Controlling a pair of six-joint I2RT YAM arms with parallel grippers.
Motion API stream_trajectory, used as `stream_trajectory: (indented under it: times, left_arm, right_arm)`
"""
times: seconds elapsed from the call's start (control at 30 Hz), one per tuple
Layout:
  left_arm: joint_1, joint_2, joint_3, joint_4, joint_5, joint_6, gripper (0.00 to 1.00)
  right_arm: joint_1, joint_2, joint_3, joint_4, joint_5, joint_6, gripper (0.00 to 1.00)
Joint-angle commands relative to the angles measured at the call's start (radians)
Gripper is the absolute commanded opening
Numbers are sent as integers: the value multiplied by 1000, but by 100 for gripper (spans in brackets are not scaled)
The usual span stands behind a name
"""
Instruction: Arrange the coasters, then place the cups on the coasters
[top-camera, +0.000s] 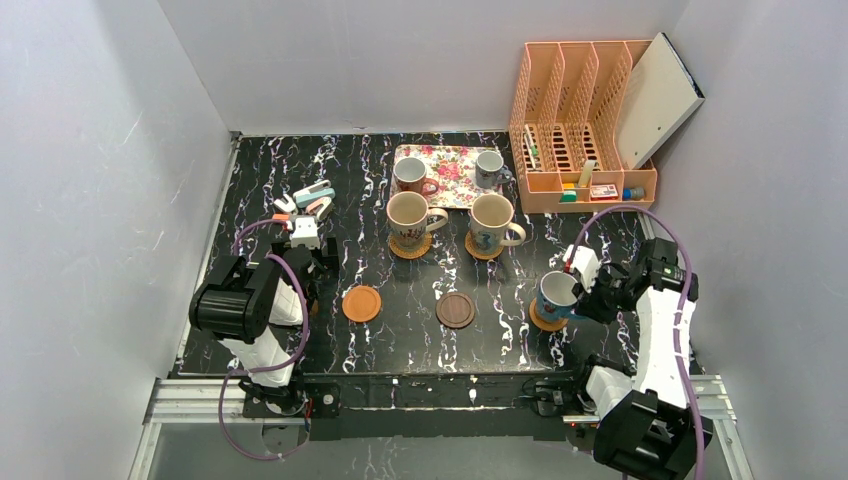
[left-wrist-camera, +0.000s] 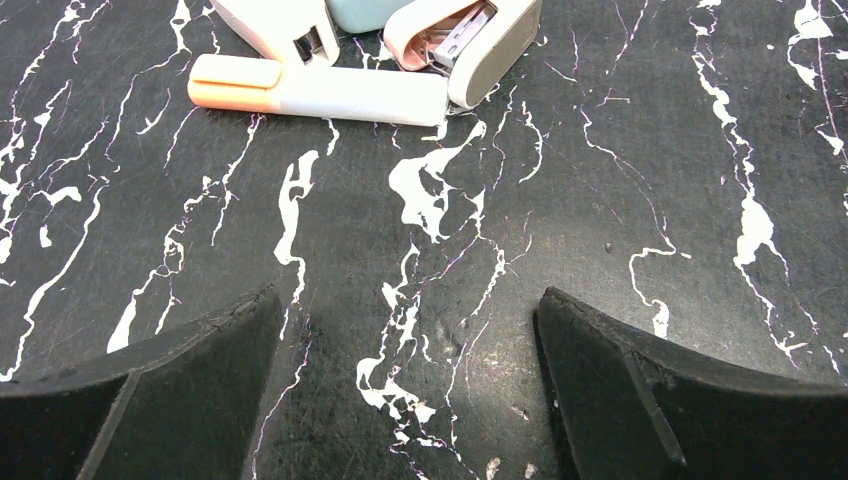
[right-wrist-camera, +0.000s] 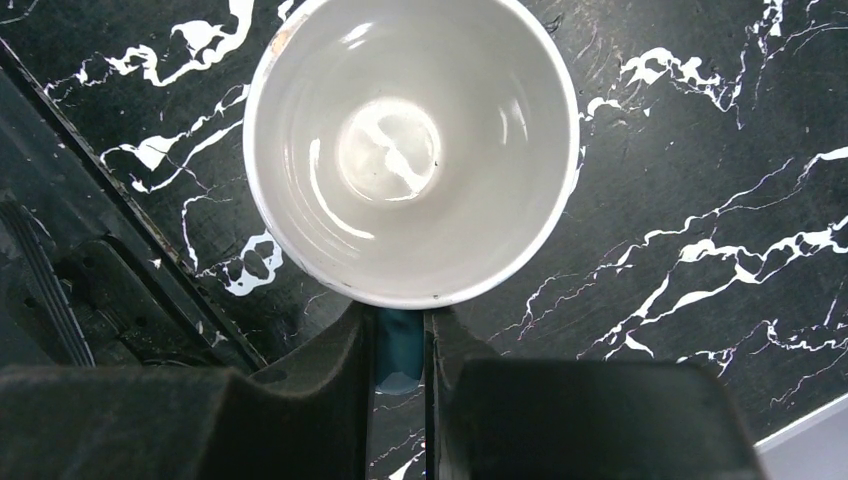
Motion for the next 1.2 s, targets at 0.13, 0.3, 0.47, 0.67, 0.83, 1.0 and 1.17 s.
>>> stream_trajectory:
  times: [0.13,0.3,0.47,0.67,0.83,1.0,1.17]
  left_arm:
    - [5,-1,14,15,-29,-6,98]
    - [5,-1,14,14,-29,-6,98]
    - [5,-1,14,14,-29,-5,98]
    - [5,-1,14,14,-29,-6,98]
    - [5,-1,14,15,-29,-7,98]
    - [5,-1,14,14,-29,-6,98]
    - [5,-1,14,14,-29,-6,98]
  right_arm:
    - [-3,-34,-37,51,-10,-18,1]
    - [-3,-40,-42,61,6,-20,11]
    - [-3,-43,-23,22,22,-49,47]
    - [-3,-43,18,-40,44,-84,72]
    - [-3,-32,150,-113,48,-98,98]
    - [-3,92,436,-191,-26,-55,98]
    - [1,355,763,-219,-138,81,98]
